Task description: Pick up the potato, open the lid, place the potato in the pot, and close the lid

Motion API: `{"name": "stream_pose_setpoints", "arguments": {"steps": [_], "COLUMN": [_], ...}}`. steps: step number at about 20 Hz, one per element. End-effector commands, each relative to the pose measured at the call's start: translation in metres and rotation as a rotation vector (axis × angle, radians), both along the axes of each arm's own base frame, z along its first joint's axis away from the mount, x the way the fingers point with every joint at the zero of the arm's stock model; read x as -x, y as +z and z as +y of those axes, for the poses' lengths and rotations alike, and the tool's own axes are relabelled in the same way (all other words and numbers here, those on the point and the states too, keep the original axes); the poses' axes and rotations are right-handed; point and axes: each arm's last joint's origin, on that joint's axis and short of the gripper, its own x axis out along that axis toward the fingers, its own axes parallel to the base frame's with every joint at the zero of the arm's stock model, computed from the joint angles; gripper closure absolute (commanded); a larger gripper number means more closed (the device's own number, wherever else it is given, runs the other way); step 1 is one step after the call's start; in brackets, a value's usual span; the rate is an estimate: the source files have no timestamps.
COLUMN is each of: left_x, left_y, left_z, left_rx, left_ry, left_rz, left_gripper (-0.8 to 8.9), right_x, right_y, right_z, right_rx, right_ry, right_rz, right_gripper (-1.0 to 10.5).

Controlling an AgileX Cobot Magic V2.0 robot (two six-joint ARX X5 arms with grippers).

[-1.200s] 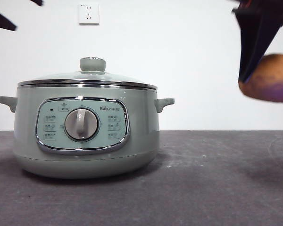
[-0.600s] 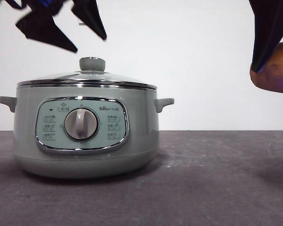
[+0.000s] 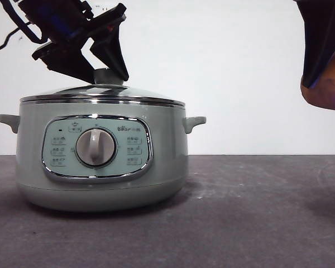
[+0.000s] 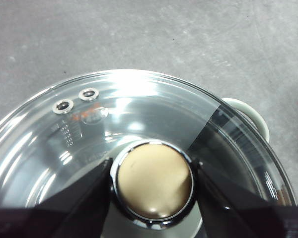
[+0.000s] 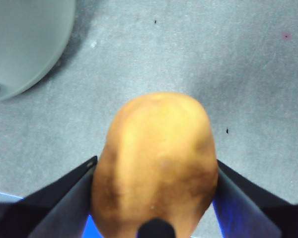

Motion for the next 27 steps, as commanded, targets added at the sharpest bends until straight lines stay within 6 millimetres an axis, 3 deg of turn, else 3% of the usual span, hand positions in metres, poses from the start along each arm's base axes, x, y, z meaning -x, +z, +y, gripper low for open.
{"name": "stream_pose_setpoints", "arguments": {"steps": [1,6,11,14,19,23,27], "left_x": [0.0,0.001,0.025,0.054,0.121,0.168,0.202], "left_y": [-0.003,0.004,0.042,0.075,0.122,0.136,0.138], "left_z": [0.0,0.001,0.013,0.029,0.065,0.091,0.11], "left_rx": [-0.026,-0.005,0.041,0.066,0.143,0.168,0.168], "left_ry": [-0.013,-0.013,0.002,0.04,0.096,0.179,0.229], "left_rz": [0.003,-0.038,-0.188,-0.33,-0.547,-0.649,-0.695], "left_gripper": [8.22,8.22,8.22,8.22,8.22,8.22,8.22], "right_x": [0.0,-0.001,-0.007,-0.011,-0.033,-0.063,-0.096], "right_y": [0.001,0.002,0.008,0.012,0.032,0.047,0.056], "right_z": [0.0,0.001,0.005,0.009,0.03,0.065,0.115], "right_rx": [0.001,-0.011,-0.066,-0.136,-0.238,-0.206,-0.168], "right_ry": [0.003,0.003,0.008,0.038,0.129,0.227,0.353], "right_rz": [-0.007,-0.025,-0.098,-0.134,-0.156,-0.17,-0.191], "right_gripper": [9.6,9.6,9.6,9.6,9.6,9.6,9.6]}}
